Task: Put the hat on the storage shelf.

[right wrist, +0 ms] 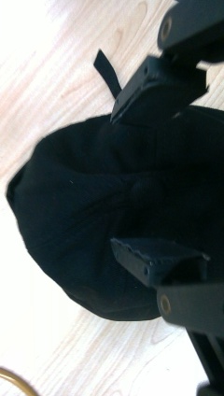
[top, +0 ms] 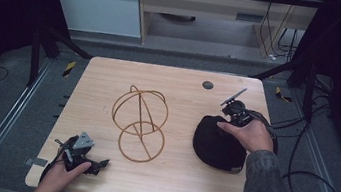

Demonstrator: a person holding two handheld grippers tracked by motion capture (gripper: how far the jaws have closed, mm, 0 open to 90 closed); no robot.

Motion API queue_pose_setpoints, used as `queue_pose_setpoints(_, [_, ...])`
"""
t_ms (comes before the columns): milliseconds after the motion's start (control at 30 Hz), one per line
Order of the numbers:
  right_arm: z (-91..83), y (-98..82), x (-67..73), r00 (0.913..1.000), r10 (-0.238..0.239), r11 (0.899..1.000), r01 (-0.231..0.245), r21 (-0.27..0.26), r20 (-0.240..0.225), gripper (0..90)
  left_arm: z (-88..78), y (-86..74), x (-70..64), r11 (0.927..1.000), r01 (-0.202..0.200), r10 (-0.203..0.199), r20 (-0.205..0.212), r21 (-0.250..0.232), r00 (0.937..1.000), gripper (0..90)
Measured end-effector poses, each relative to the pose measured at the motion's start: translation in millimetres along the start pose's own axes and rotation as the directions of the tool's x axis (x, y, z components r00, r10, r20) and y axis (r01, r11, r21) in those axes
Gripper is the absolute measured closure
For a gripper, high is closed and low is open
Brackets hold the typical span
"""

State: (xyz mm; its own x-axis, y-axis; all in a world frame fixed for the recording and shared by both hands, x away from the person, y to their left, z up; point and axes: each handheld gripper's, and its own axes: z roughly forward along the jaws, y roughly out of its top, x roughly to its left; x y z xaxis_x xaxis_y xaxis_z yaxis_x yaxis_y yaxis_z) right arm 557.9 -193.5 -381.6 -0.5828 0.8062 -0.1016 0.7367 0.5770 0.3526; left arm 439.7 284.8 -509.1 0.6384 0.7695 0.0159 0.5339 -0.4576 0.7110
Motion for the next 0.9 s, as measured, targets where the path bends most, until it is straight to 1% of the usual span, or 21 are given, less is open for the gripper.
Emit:
queue_pose_setpoints(167, [6.8,-2.1,1.5,0.9998,-0.001,1.0,0.001,0.018,-0.022,40.5,0.1,0.1,-0.2,1.0,0.002,-0.002,-0.001,0.0,1.0,0.0])
queue_pose_setpoints(233, [8.7,-1.9,1.6,0.9998,-0.001,1.0,0.001,0.025,-0.018,41.9,0.1,0.1,-0.3,1.0,0.002,-0.002,-0.002,0.0,1.0,0.0])
queue_pose_setpoints(267, [8.9,-1.6,2.0,0.9997,0.008,1.0,-0.007,0.028,-0.024,44.5,0.1,0.1,-0.3,1.0,0.002,-0.002,-0.002,0.0,1.0,0.0])
queue_pose_setpoints(333, [10.2,-1.0,1.3,0.9996,-0.01,0.999,0.011,0.03,-0.025,48.8,0.1,0.1,-0.3,1.0,0.002,-0.002,-0.002,0.0,1.0,0.0])
queue_pose_setpoints(367, [11.0,-0.9,1.2,0.9995,-0.01,0.999,0.011,0.032,-0.03,51.8,0.1,0.1,-0.3,1.0,0.002,-0.002,-0.002,0.0,1.0,0.0])
queue_pose_setpoints(400, [11.8,-0.6,0.7,0.9994,-0.014,0.999,0.015,0.035,-0.033,55.7,0.1,0.1,-0.4,1.0,0.002,-0.002,-0.002,0.0,1.0,0.0])
queue_pose_setpoints(467, [12.8,-0.3,0.5,0.9991,-0.007,0.999,0.009,0.043,-0.041,63.9,0.1,0.1,-0.5,1.0,0.002,-0.002,-0.002,0.0,1.0,0.0])
queue_pose_setpoints(500, [14.1,-0.4,0.1,0.9988,-0.021,0.999,0.023,0.041,-0.043,66.9,0.1,0.1,-0.5,1.0,0.002,-0.002,-0.002,0.0,1.0,0.0])
queue_pose_setpoints(567, [14.8,0.3,0.7,0.9984,-0.033,0.998,0.035,0.044,-0.046,74.7,0.1,0.1,-0.5,1.0,0.004,-0.004,-0.002,-0.001,1.0,0.0])
queue_pose_setpoints(667, [14.5,0.4,1.3,0.9979,-0.031,0.999,0.033,0.041,-0.058,76.9,0.1,0.3,-0.3,1.0,0.0,0.0,-0.001,0.002,1.0,0.0])
queue_pose_setpoints(733, [10.8,-0.2,1.6,0.9972,-0.027,0.999,0.029,0.032,-0.07,77.3,0.1,0.3,-0.2,1.0,0.0,0.0,-0.001,0.002,1.0,0.0])
queue_pose_setpoints(800, [5.2,-1.2,1.9,0.9972,-0.017,1.0,0.017,0.006,-0.073,77.5,0.1,0.3,-0.2,1.0,-0.001,0.001,-0.001,0.003,1.0,0.0])
queue_pose_setpoints(900, [-10.1,-3.6,3.2,0.9967,-0.021,0.998,0.017,-0.06,-0.078,77.7,0.1,0.3,-0.2,1.0,-0.001,0.001,-0.001,0.003,1.0,0.0])
